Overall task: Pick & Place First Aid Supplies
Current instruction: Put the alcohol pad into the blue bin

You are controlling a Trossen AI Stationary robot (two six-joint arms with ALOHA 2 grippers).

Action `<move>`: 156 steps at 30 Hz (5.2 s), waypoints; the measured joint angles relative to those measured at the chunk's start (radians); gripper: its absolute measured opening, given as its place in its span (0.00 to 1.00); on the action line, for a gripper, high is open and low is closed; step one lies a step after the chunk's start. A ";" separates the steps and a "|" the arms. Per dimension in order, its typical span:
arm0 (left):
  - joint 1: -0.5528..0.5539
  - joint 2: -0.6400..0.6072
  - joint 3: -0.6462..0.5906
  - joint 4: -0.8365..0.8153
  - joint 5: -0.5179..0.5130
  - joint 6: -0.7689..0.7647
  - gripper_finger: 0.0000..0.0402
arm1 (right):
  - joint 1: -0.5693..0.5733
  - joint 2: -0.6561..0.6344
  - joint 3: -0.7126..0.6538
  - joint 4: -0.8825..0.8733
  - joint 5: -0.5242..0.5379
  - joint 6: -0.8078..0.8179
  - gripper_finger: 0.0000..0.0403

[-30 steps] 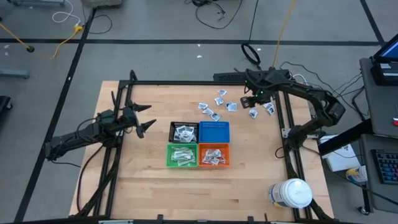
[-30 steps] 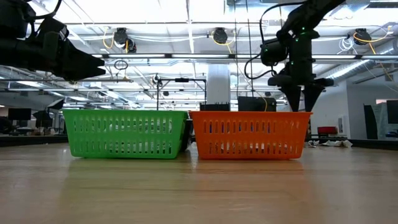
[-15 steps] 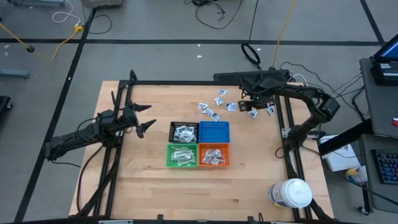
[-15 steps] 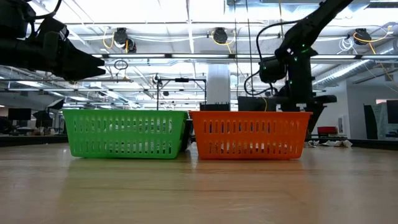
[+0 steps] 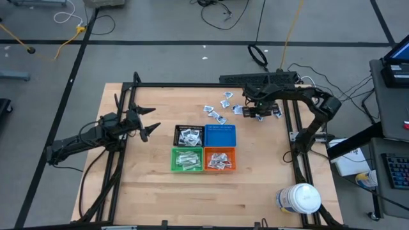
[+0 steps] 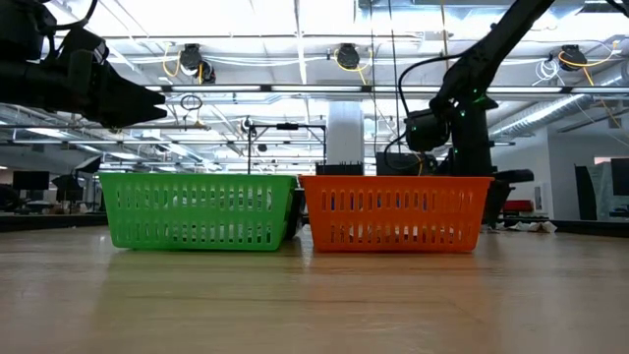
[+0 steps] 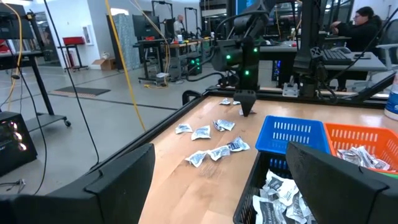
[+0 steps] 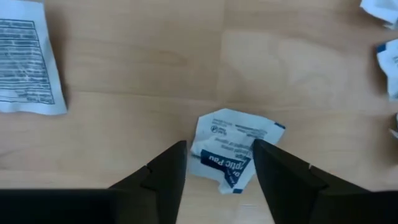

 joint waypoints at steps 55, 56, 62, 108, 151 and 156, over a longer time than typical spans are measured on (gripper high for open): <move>0.000 0.000 0.000 0.000 -0.001 0.000 0.91 | 0.261 -0.073 0.334 -0.226 -0.092 -0.327 0.00; 0.000 0.000 0.000 0.000 -0.001 0.000 0.91 | 0.278 -0.073 0.334 -0.226 -0.109 -0.347 0.00; 0.000 0.000 0.000 0.000 -0.001 0.000 0.91 | 0.370 -0.073 0.334 -0.228 -0.172 -0.461 0.00; 0.000 0.000 0.000 0.000 -0.001 0.000 0.91 | 0.522 0.273 0.721 -0.305 -0.214 -0.734 0.00; 0.000 0.000 0.000 0.000 0.000 0.000 0.91 | 0.538 0.292 0.621 -0.123 -0.192 -0.629 0.44; 0.000 0.000 0.000 0.000 0.000 0.000 0.91 | 0.528 0.215 0.621 -0.112 -0.186 -0.592 0.43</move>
